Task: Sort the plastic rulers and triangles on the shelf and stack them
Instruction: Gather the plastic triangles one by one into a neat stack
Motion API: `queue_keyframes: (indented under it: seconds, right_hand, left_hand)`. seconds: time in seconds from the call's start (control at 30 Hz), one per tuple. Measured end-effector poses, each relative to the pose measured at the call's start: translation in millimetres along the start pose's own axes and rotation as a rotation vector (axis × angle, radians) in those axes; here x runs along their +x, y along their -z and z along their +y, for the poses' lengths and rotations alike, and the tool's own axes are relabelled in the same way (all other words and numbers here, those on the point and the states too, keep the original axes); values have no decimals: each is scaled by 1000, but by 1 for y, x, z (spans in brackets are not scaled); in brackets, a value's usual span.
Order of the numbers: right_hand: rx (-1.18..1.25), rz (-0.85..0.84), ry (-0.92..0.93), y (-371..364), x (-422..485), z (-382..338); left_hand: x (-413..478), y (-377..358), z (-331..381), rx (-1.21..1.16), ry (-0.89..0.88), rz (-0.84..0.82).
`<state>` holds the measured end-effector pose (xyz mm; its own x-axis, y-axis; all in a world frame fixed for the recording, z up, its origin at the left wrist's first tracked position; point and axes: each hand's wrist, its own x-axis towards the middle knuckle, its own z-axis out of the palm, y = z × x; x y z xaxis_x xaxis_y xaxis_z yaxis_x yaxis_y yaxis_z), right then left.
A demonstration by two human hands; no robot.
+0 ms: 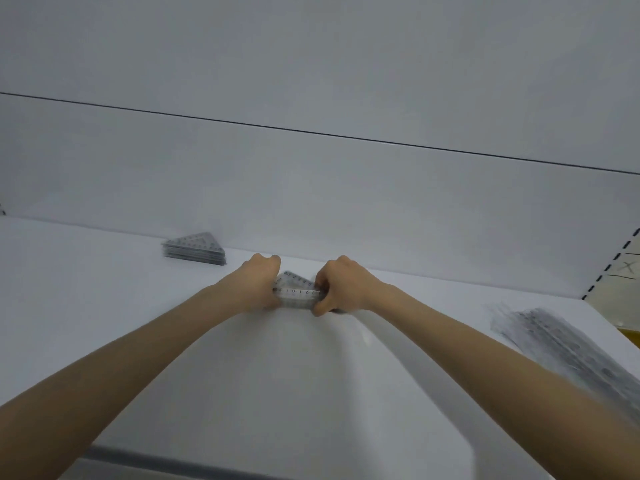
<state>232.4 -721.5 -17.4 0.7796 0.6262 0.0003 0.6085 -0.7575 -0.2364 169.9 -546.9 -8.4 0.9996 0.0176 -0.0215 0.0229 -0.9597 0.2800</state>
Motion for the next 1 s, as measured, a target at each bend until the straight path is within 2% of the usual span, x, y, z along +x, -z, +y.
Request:
queue_keyframes:
  seconds: [0.13,0.27,0.8,1.0]
  right_hand:
    - [15,3,-15,2,35,-5]
    - [-4,15,-19,5,57,-3]
    - [-32,31,-36,5,80,-2]
    - [-22,-52,-64,17,72,1]
  left_hand:
    - [23,9,-22,-26,39,17]
    - [45,17,-32,-34,-9,5]
    - [74,21,-41,40,-64,-33]
    - [75,24,-41,63,-63,-56]
